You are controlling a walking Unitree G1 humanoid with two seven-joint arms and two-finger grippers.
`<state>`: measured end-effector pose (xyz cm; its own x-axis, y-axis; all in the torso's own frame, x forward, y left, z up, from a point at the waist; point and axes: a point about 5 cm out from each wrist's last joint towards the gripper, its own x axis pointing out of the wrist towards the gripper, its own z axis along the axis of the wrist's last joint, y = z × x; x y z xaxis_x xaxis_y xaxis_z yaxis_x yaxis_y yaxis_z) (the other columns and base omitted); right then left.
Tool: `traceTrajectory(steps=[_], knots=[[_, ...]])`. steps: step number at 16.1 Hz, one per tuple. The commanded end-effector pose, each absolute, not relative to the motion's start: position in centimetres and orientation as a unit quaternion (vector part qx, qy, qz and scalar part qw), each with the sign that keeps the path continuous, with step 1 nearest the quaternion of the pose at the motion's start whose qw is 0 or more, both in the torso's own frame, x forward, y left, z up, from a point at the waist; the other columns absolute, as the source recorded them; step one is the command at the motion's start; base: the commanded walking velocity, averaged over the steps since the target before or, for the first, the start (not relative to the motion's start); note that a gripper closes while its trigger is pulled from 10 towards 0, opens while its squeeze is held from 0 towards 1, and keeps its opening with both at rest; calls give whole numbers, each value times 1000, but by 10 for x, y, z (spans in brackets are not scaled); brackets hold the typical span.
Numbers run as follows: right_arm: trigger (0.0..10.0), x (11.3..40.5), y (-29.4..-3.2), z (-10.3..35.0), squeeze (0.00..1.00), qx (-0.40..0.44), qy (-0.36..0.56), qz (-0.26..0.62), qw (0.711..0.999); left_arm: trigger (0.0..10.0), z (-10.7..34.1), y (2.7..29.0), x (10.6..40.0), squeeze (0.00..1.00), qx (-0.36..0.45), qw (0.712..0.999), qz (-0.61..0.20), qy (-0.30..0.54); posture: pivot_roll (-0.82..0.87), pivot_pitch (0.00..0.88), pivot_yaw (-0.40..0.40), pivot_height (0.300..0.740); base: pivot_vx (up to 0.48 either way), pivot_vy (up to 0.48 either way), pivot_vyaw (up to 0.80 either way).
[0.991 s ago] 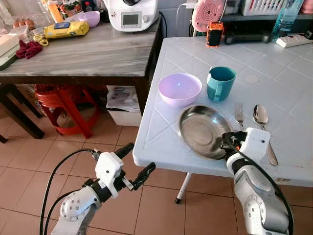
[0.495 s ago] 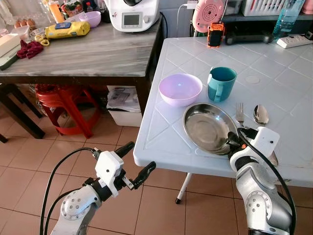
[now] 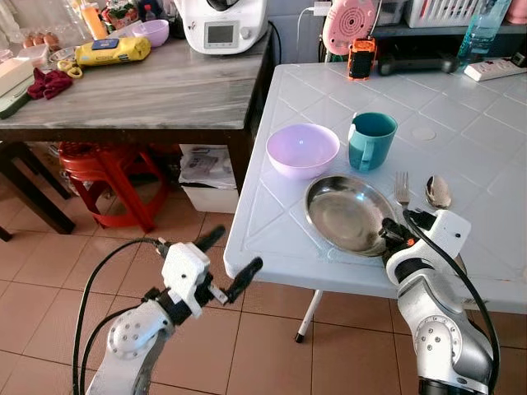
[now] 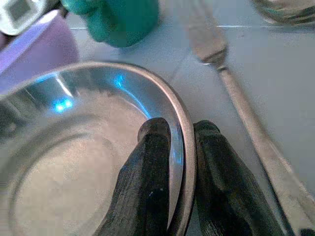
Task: Setting the table
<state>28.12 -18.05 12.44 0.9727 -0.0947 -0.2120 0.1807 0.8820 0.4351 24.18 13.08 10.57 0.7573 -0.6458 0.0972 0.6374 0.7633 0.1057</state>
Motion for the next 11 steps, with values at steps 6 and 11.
traceTrajectory(steps=[6,11], knots=[[10000,271,-157,172,0,164,-4,31,986,10000,111,145,261,0,55,968,-232,-81,-138,64,93,740,0,0,0],[10000,260,-165,182,0,131,-29,20,991,10000,112,167,284,0,95,987,-111,-71,-152,73,96,740,0,0,0]])
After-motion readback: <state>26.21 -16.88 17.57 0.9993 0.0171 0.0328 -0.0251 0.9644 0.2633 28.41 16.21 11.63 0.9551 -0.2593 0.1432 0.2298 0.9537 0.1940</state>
